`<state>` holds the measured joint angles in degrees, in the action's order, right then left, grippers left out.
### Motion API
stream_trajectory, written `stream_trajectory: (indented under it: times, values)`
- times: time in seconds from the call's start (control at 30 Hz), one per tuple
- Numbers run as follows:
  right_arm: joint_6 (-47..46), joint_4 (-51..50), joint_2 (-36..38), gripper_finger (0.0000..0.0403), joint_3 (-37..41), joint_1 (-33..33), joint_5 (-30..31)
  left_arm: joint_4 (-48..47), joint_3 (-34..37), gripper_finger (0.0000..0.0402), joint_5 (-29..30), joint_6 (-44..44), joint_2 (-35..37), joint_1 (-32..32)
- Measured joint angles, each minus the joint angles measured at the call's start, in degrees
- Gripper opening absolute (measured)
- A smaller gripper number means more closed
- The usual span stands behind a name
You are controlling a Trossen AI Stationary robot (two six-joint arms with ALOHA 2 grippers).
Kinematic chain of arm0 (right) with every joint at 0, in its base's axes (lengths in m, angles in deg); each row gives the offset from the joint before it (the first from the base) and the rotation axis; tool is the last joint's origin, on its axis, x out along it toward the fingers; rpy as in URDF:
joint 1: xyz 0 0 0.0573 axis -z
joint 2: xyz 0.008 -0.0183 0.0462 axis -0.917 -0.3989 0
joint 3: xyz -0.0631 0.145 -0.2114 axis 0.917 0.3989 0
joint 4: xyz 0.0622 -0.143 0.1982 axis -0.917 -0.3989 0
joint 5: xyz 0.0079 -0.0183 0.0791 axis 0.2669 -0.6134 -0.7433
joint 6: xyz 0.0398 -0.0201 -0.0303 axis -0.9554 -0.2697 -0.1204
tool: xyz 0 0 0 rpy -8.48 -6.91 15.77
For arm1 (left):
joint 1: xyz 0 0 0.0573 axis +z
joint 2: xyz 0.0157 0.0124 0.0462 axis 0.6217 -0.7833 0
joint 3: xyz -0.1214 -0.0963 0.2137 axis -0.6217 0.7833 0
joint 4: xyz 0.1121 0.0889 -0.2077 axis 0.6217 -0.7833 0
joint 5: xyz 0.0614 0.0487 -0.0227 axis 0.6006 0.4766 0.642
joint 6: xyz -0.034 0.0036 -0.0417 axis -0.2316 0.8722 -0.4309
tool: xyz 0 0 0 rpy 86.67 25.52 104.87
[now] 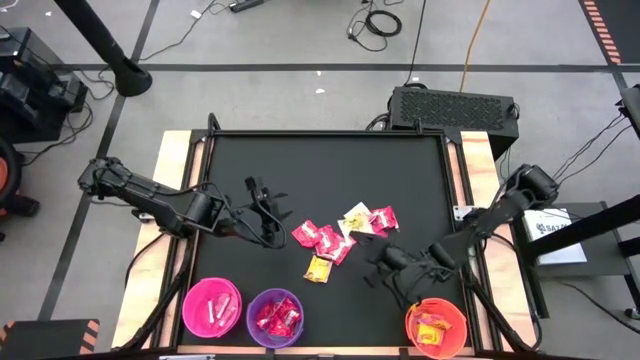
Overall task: Sort candy by brand, put in halloween buckets
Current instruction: Put the yellow candy into the orange bucket
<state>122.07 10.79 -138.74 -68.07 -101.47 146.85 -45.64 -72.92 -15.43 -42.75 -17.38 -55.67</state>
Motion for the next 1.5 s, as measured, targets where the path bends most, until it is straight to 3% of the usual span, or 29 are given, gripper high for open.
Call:
stream_trajectory:
  times: [0.2, 0.33, 0.63, 0.73, 0.83, 0.93, 1.17, 1.37, 1.5]
  values:
    - [-1.2, 1.3, -0.4, 0.0, 0.0, 1.1, 0.0, 0.0, 0.0, 0.0218, 0.0, 0.0, 0.0, 0.0]
    - [-9.1, 6.4, -0.3, 0.0, 0.0, 1.9, 0.0, 0.0, 0.0, 0.0219, 0.0, -0.1, 0.0, 0.0]
    - [-53.7, 11.1, 1.6, 0.0, 0.0, 9.2, -4.1, 0.3, 0.0, 0.0219, 1.1, -1.9, 0.0, 0.0]
    - [-66.9, 7.7, 3.0, 0.0, 0.0, 12.2, -14.6, -0.1, 0.0, 0.0219, 3.2, -3.3, 0.0, 0.0]
    - [-81.3, 5.7, 5.5, 0.0, 0.0, 15.6, -30.9, -1.2, 0.0, 0.0219, 6.0, -5.0, 0.0, 0.0]
    - [-86.7, 4.5, 8.2, 0.0, 0.0, 18.3, -41.6, -3.5, 0.0, 0.0219, 8.2, -7.6, 0.0, 0.0]
    - [-89.5, -10.7, 20.3, 0.0, 0.0, 22.6, -53.3, -7.9, 0.0, 0.0219, 8.6, -11.6, 0.0, 0.0]
    - [-100.7, -40.1, 34.2, 0.0, 0.0, 23.7, -53.6, -8.0, 0.0, 0.0219, 8.5, -12.4, 0.0, 0.0]
    - [-111.7, -49.9, 39.0, 0.0, 0.0, 23.2, -53.8, -7.1, 0.0, 0.0219, 8.2, -12.5, 0.0, 0.0]
